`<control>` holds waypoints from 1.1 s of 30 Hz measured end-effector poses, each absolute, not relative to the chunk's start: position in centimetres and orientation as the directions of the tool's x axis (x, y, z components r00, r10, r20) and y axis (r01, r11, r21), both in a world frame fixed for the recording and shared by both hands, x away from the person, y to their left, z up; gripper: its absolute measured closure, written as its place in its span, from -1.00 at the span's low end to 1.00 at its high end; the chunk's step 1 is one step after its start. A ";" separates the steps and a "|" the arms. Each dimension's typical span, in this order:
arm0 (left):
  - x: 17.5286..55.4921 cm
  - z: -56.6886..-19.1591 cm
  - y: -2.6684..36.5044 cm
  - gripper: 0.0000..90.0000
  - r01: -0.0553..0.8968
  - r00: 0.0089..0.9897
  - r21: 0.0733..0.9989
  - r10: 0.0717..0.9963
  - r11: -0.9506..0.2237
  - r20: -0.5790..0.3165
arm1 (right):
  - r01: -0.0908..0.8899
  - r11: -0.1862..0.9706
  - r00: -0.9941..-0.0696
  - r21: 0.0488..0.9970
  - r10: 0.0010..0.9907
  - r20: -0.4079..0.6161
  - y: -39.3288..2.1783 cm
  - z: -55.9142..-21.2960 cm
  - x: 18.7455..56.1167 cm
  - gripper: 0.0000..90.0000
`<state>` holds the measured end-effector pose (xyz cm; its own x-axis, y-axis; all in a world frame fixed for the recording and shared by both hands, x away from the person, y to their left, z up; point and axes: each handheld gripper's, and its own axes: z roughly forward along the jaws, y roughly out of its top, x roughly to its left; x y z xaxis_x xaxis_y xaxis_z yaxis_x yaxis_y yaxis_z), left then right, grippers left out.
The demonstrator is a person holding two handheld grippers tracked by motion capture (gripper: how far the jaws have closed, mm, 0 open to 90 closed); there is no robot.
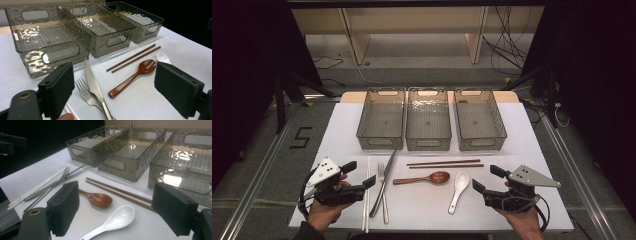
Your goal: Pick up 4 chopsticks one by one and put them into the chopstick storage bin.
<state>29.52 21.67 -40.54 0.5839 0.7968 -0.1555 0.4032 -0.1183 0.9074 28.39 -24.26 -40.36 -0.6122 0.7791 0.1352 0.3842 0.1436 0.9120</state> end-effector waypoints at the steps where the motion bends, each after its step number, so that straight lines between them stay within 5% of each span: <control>1: 29.5 -40.5 21.7 -0.65 0.405 0.583 0.907 0.798 -0.119 -0.156 | 0.385 0.145 -0.612 0.912 0.780 0.135 -24.2 -40.3 28.4 -0.49; 18: 29.5 -40.6 21.6 -0.65 0.432 0.565 0.893 0.810 -0.129 -0.156 | 0.389 0.164 -0.621 0.907 0.774 0.126 -24.0 -40.4 28.6 -0.47; 33: 30.5 -41.3 21.3 -0.65 0.586 0.484 0.780 0.867 -0.219 -0.119 | 0.404 0.180 -0.629 0.897 0.766 0.129 -23.8 -40.5 28.8 -0.45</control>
